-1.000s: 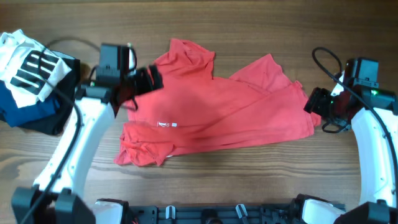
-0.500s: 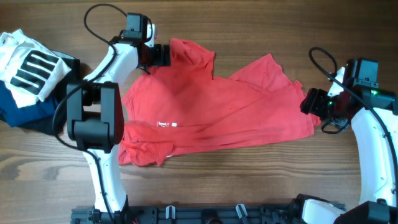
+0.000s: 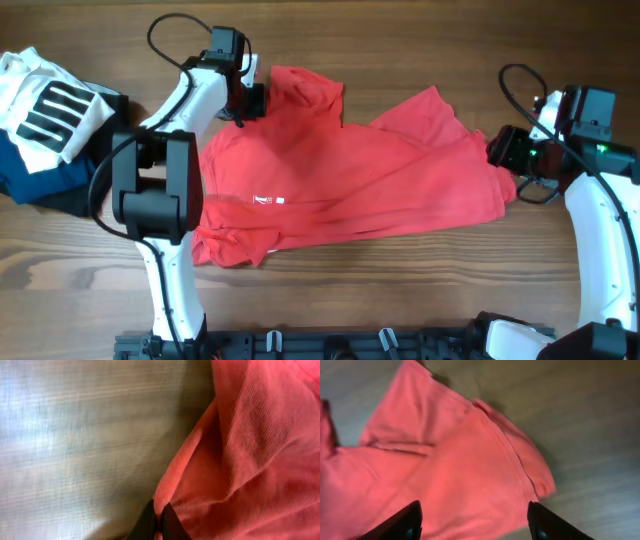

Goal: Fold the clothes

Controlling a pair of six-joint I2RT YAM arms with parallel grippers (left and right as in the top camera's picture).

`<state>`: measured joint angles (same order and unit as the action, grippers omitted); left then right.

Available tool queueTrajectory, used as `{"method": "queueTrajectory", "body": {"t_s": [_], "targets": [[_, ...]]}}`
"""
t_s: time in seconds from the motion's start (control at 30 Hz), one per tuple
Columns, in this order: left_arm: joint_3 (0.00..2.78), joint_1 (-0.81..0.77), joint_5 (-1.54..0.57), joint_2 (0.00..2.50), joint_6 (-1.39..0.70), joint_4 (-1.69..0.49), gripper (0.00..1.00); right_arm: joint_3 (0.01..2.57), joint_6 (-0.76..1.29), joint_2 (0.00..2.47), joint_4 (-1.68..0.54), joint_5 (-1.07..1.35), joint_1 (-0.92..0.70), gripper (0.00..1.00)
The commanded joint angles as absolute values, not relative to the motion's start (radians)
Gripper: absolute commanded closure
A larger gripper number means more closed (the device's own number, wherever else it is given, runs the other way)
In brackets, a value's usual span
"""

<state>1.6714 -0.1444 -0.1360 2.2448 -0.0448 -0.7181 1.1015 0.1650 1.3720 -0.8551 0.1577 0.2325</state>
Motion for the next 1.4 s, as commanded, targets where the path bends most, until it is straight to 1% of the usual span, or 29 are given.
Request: {"method": "queueTrajectory", "body": {"t_s": [0.0, 0.1, 0.13, 0.2, 0.33, 0.5, 0.7, 0.9, 0.93, 0.97, 1.07, 1.1, 1.23, 1.37], "targets": [[1.667, -0.097, -0.197, 2.119, -0.172, -0.787, 0.96, 1.105, 0.060, 1.431, -0.780, 0.305, 0.208, 0.28], [1.667, -0.050, -0.233, 2.039, -0.305, -0.892, 0.96, 1.169, 0.024, 1.575, -0.742, 0.313, 0.165, 0.21], [1.667, -0.036, -0.255, 2.021, -0.315, -0.934, 0.96, 1.206, 0.017, 1.634, -0.727, 0.311, 0.154, 0.18], [1.667, -0.015, -0.285, 1.996, -0.323, -1.011, 0.96, 1.266, 0.015, 1.726, -0.689, 0.311, 0.144, 0.17], [1.666, -0.004, -0.329, 1.967, -0.323, -1.131, 0.96, 1.401, 0.015, 1.937, -0.594, 0.315, 0.120, 0.17], [1.666, -0.019, -0.332, 1.963, -0.322, -1.195, 0.96, 1.449, 0.041, 2.089, -0.415, 0.316, 0.059, 0.18], [1.666, -0.024, -0.324, 1.963, -0.322, -1.254, 0.96, 1.449, 0.116, 2.179, -0.251, 0.284, -0.010, 0.20], [1.666, -0.024, -0.325, 1.963, -0.322, -1.261, 0.96, 1.449, 0.131, 2.194, -0.219, 0.224, -0.015, 0.25], [1.666, -0.024, -0.325, 1.963, -0.322, -1.262, 0.96, 1.449, 0.131, 2.198, -0.218, 0.224, -0.015, 0.27], [1.666, -0.024, -0.325, 1.963, -0.319, -1.268, 0.96, 1.449, 0.135, 2.212, -0.223, 0.224, -0.015, 0.39], [1.666, -0.024, -0.313, 1.963, -0.319, -1.275, 0.96, 1.449, 0.160, 2.234, -0.255, 0.225, -0.015, 0.90], [1.666, -0.024, -0.308, 1.963, -0.319, -1.277, 0.96, 1.449, 0.159, 2.235, -0.270, 0.224, -0.015, 0.96], [1.666, -0.024, -0.298, 1.963, -0.318, -1.296, 0.96, 1.467, 0.171, 2.188, -0.382, 0.192, -0.001, 0.96], [1.666, -0.024, -0.295, 1.963, -0.292, -1.370, 0.96, 1.509, 0.255, 2.040, -0.544, 0.078, 0.046, 0.96]]}}
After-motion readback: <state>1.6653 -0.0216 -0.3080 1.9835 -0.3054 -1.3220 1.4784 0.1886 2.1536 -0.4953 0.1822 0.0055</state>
